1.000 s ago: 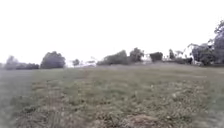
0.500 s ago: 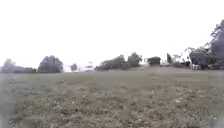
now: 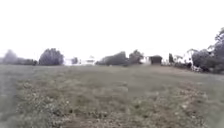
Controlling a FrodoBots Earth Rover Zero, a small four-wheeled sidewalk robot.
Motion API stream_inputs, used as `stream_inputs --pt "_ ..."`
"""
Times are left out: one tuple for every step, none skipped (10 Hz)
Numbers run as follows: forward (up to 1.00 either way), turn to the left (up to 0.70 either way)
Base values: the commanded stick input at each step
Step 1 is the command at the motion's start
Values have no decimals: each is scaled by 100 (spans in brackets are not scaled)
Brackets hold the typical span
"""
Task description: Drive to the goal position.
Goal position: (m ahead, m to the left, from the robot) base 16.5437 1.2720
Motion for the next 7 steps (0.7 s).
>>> stream_inputs --pt "50 0" --pt "50 0" --pt "50 0" --pt "50 0" --pt "50 0" --pt "50 0" --pt "50 0"
